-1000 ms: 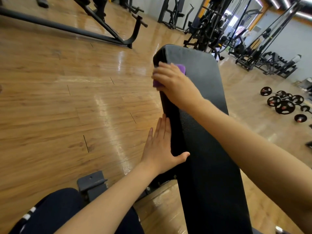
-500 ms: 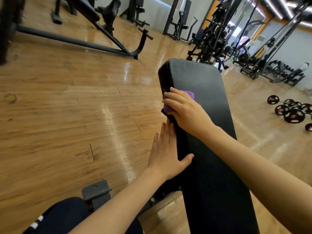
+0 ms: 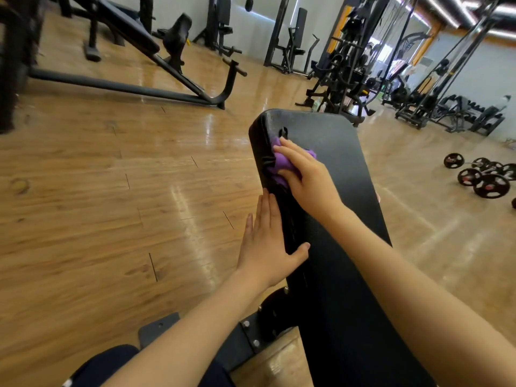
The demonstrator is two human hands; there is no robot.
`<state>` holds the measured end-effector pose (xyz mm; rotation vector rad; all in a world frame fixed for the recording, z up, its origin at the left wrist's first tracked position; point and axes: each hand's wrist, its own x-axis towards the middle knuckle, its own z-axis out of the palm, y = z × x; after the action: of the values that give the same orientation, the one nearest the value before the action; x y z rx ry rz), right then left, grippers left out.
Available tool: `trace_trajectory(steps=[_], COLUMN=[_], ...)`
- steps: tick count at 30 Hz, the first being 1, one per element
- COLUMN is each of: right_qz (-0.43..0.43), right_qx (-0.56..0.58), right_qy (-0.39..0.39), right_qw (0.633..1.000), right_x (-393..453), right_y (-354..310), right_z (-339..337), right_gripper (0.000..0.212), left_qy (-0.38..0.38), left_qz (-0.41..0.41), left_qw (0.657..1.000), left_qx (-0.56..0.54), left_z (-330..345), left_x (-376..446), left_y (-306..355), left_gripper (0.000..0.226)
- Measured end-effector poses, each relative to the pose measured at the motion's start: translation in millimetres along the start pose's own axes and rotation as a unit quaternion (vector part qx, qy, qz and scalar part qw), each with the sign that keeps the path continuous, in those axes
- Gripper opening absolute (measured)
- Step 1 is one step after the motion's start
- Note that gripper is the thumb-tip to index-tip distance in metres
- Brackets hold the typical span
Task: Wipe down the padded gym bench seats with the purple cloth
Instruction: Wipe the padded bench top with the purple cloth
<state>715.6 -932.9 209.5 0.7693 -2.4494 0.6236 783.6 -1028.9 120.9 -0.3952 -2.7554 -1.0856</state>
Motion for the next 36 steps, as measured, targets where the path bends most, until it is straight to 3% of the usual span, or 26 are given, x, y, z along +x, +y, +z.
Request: trace_trajectory(steps=[5,10,12,15,18,22,26,28,33,36], right_qz=[0.069,0.024,0.089,0.263,0.327,0.242,0.099,0.110,0.270,0.255], right_qx=[0.048,0.011,0.007,0.009,0.019,0.042,0.031,0.018,0.074,0.088], right_qy=[0.092,0.018,0.043,0.070,0.083,0.121,0.039,0.043,0.157,0.148], right_qw=[0.992,0.999,0.995,0.962,0.941,0.962,0.994,0.993,0.947,0.951], right_x=[53.9,78.1,72.5,55.6,52.8,46.1,1.4,-9.8,-3.3,-8.9], right_y=[17.2,37.5,72.1,135.7,145.8,82.1,57.3,76.8,93.4,63.1], right_z=[-14.8,-5.0,-19.7,-46.0,-45.2,-18.6,-9.3,-18.6,-18.3,-4.6], right_gripper=[0.038,0.037,0.039,0.039,0.027,0.033,0.048,0.049,0.034,0.029], left_qy=[0.041,0.106,0.106,0.132,0.142,0.143,0.139,0.133,0.119,0.104], left_qz=[-0.001,0.013,0.027,0.053,0.062,0.055,0.042,0.033,0.002,-0.009], left_qw=[0.999,0.994,0.992,0.988,0.986,0.985,0.985,0.984,0.979,0.975], left_qx=[0.001,0.033,0.063,0.067,0.069,0.083,0.096,0.113,0.167,0.194], left_z=[-25.4,-54.5,-51.8,-42.0,-38.8,-39.5,-40.1,-41.5,-44.9,-48.0], left_x=[18.0,70.8,79.5,80.8,82.3,81.4,80.1,79.2,78.0,77.6], left_y=[2.4,15.1,13.8,7.2,6.2,8.2,8.8,10.2,16.4,19.7], left_gripper=[0.088,0.082,0.084,0.084,0.083,0.081,0.078,0.077,0.077,0.077])
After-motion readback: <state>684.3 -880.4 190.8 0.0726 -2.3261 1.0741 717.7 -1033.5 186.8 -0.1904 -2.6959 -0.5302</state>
